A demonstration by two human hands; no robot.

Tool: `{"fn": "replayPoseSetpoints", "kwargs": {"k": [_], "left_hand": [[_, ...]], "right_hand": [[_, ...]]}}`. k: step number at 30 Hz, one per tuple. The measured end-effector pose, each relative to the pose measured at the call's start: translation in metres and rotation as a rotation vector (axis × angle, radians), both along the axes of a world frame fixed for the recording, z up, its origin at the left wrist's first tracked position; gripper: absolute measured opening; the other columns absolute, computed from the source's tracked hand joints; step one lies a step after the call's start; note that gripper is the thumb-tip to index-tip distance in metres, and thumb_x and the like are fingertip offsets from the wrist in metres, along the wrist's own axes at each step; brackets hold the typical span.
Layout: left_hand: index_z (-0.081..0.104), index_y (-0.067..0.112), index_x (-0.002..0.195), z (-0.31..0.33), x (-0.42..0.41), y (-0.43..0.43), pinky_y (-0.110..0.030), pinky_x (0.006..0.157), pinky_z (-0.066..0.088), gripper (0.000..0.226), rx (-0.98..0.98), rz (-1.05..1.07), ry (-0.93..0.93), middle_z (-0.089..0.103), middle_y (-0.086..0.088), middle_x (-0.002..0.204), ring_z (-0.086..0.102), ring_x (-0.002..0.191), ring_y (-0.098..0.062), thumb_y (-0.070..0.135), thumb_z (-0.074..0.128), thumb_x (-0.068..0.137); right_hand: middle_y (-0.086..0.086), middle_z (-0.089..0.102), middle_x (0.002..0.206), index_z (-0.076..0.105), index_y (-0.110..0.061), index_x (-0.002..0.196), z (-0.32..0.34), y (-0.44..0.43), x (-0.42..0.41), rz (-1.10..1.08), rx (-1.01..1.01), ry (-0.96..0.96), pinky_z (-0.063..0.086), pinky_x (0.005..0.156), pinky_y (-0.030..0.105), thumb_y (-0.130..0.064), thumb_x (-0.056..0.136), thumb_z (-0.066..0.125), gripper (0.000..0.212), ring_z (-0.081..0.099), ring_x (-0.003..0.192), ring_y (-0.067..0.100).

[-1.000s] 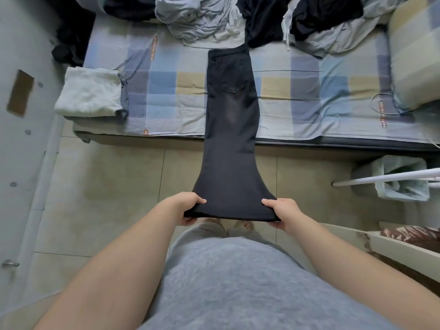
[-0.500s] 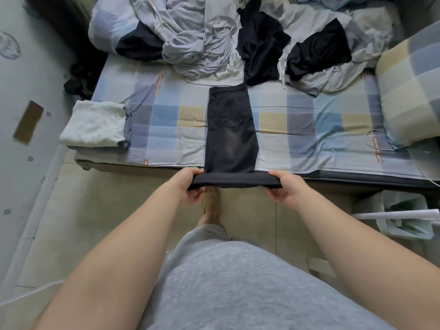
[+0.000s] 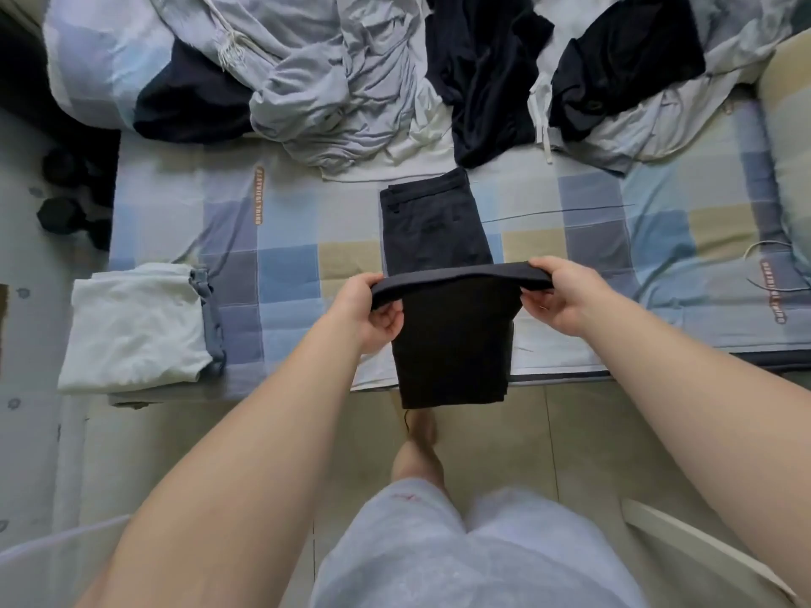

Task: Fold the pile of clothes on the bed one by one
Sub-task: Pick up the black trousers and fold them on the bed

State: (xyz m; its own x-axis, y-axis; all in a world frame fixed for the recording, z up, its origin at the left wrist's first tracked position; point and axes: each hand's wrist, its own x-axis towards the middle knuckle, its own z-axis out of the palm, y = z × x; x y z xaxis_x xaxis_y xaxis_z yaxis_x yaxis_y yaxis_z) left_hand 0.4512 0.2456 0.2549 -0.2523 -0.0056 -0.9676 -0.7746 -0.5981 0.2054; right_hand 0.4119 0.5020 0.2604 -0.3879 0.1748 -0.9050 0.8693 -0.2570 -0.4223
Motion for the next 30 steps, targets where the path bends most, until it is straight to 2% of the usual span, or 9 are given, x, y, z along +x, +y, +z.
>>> {"fn": "replayPoseSetpoints", "kwargs": {"k": [8, 11, 14, 16, 18, 21, 24, 27, 30], "left_hand": [[0.060, 0.014, 0.088, -0.116, -0.158, -0.024, -0.030, 0.065, 0.049, 0.018, -0.045, -0.090, 0.040, 0.063, -0.002, 0.060, 0.061, 0.065, -0.014, 0.028, 0.055, 0.098], [0.062, 0.018, 0.109, -0.166, -0.201, -0.022, -0.031, 0.073, 0.048, 0.024, -0.063, -0.114, 0.136, 0.073, -0.002, 0.090, 0.068, 0.087, -0.015, 0.039, 0.051, 0.102], [0.050, 0.021, 0.143, -0.216, -0.215, -0.017, -0.039, 0.096, 0.049, 0.054, -0.058, -0.172, 0.266, 0.063, -0.004, 0.135, 0.060, 0.123, -0.023, 0.056, 0.044, 0.102], [0.044, 0.026, 0.149, -0.244, -0.205, -0.012, -0.044, 0.107, 0.044, 0.060, -0.110, -0.269, 0.274, 0.051, -0.002, 0.148, 0.050, 0.136, -0.024, 0.060, 0.044, 0.100], [0.049, 0.029, 0.145, -0.268, -0.184, -0.005, -0.041, 0.104, 0.044, 0.054, -0.227, -0.370, 0.256, 0.052, 0.002, 0.146, 0.049, 0.135, -0.020, 0.058, 0.049, 0.099], [0.057, 0.025, 0.133, -0.299, -0.140, 0.003, -0.033, 0.102, 0.043, 0.041, -0.537, -0.436, 0.304, 0.055, 0.009, 0.134, 0.052, 0.129, -0.015, 0.046, 0.061, 0.097], [0.043, 0.023, 0.146, -0.320, -0.087, 0.004, -0.029, 0.107, 0.032, 0.063, -0.802, -0.531, 0.247, 0.037, 0.006, 0.150, 0.039, 0.138, -0.016, 0.044, 0.068, 0.092], [0.027, 0.022, 0.155, -0.338, -0.038, 0.007, -0.031, 0.104, 0.038, 0.085, -0.615, -0.582, 0.110, 0.039, -0.001, 0.153, 0.045, 0.136, -0.020, 0.043, 0.075, 0.088], [0.034, 0.019, 0.145, -0.349, 0.002, 0.017, -0.037, 0.098, 0.051, 0.077, -0.504, -0.604, 0.082, 0.059, -0.001, 0.133, 0.062, 0.113, -0.017, 0.033, 0.080, 0.084]], "right_hand": [[0.007, 0.063, 0.092, 0.058, -0.014, 0.090, -0.116, -0.020, -0.146, -0.037, 0.053, 0.015, 0.056, 0.066, 0.029, -0.022, 0.098, 0.061, 0.011, 0.065, 0.073, 0.014], [0.005, 0.070, 0.107, 0.062, -0.015, 0.109, -0.170, -0.022, -0.188, -0.033, 0.012, 0.050, 0.057, 0.063, 0.032, -0.029, 0.099, 0.059, 0.018, 0.071, 0.089, 0.017], [-0.001, 0.064, 0.128, 0.048, -0.027, 0.142, -0.219, -0.024, -0.205, 0.035, -0.097, 0.116, 0.055, 0.088, 0.041, -0.039, 0.101, 0.056, 0.044, 0.061, 0.117, 0.022], [-0.002, 0.057, 0.141, 0.039, -0.032, 0.149, -0.248, -0.022, -0.197, 0.138, -0.102, 0.094, 0.048, 0.104, 0.047, -0.042, 0.100, 0.056, 0.053, 0.053, 0.128, 0.023], [-0.004, 0.052, 0.147, 0.038, -0.034, 0.151, -0.274, -0.018, -0.179, 0.274, -0.024, 0.063, 0.041, 0.110, 0.047, -0.044, 0.099, 0.056, 0.056, 0.047, 0.135, 0.021], [-0.007, 0.052, 0.144, 0.041, -0.030, 0.150, -0.302, -0.010, -0.145, 0.434, 0.167, 0.111, 0.041, 0.104, 0.038, -0.036, 0.098, 0.060, 0.056, 0.051, 0.125, 0.016], [-0.010, 0.051, 0.132, 0.040, -0.024, 0.150, -0.323, -0.001, -0.106, 0.546, 0.297, 0.163, 0.043, 0.096, 0.029, -0.028, 0.093, 0.067, 0.063, 0.053, 0.115, 0.012], [-0.007, 0.050, 0.143, 0.029, -0.025, 0.154, -0.343, 0.015, -0.067, 0.608, 0.282, 0.070, 0.045, 0.107, 0.039, -0.040, 0.078, 0.076, 0.091, 0.054, 0.126, 0.018], [-0.005, 0.059, 0.134, 0.045, -0.022, 0.142, -0.363, 0.034, -0.030, 0.680, 0.282, -0.021, 0.049, 0.103, 0.042, -0.045, 0.069, 0.083, 0.086, 0.060, 0.118, 0.019]]}}
